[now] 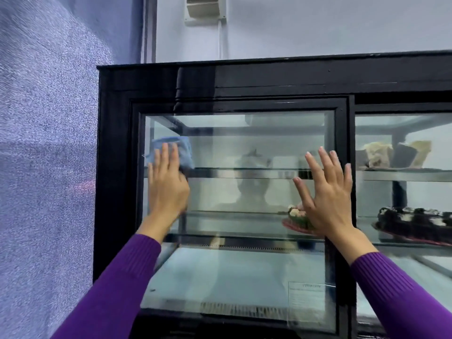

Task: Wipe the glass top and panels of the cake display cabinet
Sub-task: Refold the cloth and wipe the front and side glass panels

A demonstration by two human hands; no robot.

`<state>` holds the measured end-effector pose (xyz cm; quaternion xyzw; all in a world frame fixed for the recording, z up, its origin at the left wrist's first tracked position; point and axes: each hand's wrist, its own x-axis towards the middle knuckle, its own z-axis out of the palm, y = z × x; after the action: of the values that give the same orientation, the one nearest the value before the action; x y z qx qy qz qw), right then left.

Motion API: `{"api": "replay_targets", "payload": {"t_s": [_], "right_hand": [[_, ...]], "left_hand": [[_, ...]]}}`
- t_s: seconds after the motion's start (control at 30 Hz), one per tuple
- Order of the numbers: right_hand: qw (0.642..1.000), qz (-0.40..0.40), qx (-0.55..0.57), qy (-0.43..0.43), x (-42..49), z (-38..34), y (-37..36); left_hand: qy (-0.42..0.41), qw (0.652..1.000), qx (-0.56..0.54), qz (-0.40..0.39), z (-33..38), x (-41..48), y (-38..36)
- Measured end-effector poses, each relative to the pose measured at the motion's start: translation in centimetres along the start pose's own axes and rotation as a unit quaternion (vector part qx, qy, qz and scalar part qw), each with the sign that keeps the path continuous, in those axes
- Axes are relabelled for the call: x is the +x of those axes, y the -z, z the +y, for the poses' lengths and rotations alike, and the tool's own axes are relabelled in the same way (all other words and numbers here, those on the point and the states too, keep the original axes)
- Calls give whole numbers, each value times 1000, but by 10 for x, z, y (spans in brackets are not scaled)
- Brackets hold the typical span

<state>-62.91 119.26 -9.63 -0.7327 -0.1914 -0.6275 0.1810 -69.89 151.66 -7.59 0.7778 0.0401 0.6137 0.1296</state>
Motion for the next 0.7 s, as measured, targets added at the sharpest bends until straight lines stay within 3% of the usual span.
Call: {"api": "replay_targets", "payload": {"t_s": [0.07,0.1,0.17,0.3,0.4,0.53,0.6,0.7], "right_hand": [[999,-32,-40,0,-3,10,-6],[997,-43,-63,6,-6,13,-10],[994,-45,-100,17,-11,17,-17],[991,-33,-125,24,-10,19,-19],[991,-38,-122,32,-11,20,-19],[994,-45,-85,43,-21,31,-15],[997,-37,-66,21,-41,41,-14],[998,-32,-52,2,-72,52,-17]], "left_hand": [[49,999,-16,9,-8,51,12],[34,999,-13,10,-6,67,14],[-51,999,-2,2,4,67,5],[-198,978,25,-65,-14,-30,-15],[-118,991,33,-44,-51,-29,-10],[10,999,19,31,-29,60,4],[-12,999,17,31,-13,68,1],[-129,991,2,-16,-15,-3,-19]]}}
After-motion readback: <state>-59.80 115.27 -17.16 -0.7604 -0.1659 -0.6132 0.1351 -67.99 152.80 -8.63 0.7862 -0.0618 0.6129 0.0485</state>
